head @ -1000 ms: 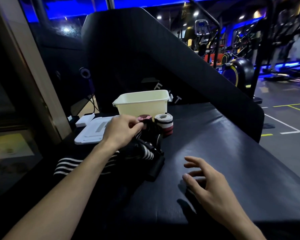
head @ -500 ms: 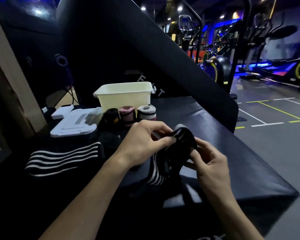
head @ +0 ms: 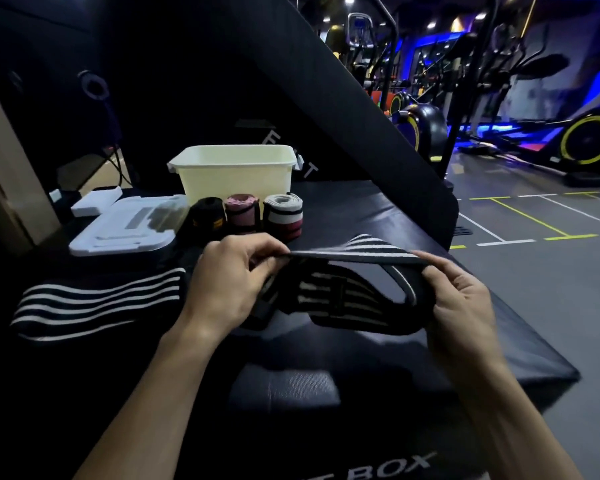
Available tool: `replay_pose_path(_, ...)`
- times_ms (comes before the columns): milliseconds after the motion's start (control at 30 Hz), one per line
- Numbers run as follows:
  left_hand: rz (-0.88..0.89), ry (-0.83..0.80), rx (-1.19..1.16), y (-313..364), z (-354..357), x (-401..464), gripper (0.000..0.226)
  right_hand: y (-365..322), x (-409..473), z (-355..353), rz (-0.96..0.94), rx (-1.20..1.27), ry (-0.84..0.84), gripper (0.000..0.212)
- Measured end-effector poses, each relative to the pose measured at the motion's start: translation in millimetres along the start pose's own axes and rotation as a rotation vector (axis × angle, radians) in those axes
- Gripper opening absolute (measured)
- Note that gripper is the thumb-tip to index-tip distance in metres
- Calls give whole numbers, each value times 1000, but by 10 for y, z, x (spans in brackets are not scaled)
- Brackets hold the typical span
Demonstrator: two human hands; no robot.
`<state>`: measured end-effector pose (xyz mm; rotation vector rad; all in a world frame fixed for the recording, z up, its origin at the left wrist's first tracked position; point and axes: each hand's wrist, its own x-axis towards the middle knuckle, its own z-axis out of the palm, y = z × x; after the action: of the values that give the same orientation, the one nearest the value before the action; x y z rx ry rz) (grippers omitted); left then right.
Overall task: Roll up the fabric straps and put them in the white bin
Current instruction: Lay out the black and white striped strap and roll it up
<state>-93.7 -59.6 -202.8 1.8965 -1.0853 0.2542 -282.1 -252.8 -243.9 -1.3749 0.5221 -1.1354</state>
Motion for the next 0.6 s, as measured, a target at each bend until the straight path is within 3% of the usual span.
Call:
replay_pose_path(200,-6,119,17,-174,-164,60,7,-75,-19,-35,143,-46,-162,16)
replay_pose_path(433,-27,-175,-128,-107,-219,83,11,28,-136,39,64,-496,-348,12)
replay_pose_path(600,83,-201,-43,-194,-224,95,6,-118,-160,28,146,-496,-504,25)
